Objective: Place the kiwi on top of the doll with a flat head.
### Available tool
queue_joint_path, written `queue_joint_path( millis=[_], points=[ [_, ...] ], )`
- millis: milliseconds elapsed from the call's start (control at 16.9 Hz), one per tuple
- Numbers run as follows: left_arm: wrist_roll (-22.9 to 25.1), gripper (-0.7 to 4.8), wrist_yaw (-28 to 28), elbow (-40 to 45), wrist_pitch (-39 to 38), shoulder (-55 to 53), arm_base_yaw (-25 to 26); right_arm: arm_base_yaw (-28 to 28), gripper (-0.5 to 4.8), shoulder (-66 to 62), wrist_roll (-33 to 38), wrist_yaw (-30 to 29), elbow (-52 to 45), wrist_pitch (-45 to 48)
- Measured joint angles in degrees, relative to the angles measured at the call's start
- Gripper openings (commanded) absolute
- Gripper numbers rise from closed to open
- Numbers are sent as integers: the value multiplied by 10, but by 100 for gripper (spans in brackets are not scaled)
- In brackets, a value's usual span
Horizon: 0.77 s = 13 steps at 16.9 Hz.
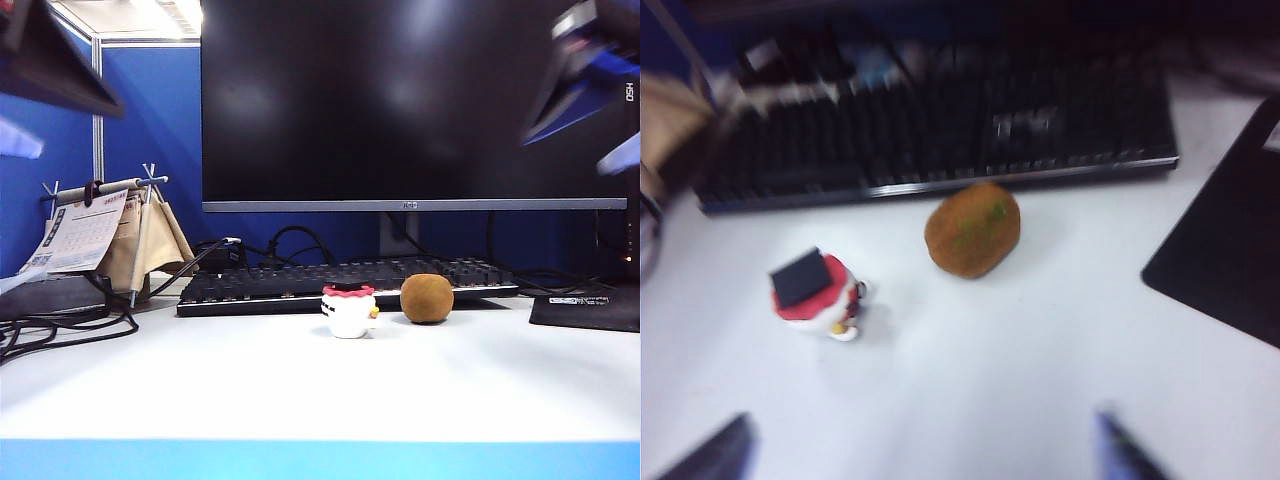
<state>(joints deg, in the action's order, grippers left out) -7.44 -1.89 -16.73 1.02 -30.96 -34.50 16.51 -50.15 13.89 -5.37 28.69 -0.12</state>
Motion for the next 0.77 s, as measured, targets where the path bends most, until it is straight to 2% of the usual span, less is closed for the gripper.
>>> queue_joint_path(
  millis=[119, 237, 415, 593, 771],
  points=[
    [-14, 479, 9, 0, -4, 0, 0, 1, 479, -106, -10, -5, 71, -1],
    [-57, 479, 23, 0, -7, 0, 0, 1, 479, -219, -13, -9, 168, -3],
    [-64, 479, 44, 0, -8, 0, 0, 1, 479, -346, -17, -9, 287, -15],
    [-63, 479, 44, 0, -17, 0, 0, 3, 479, -493, -35, -11, 462, -107],
    [-63, 479, 45, 0, -35, 0, 0, 14, 479, -577, -37, -8, 526, -187]
  ],
)
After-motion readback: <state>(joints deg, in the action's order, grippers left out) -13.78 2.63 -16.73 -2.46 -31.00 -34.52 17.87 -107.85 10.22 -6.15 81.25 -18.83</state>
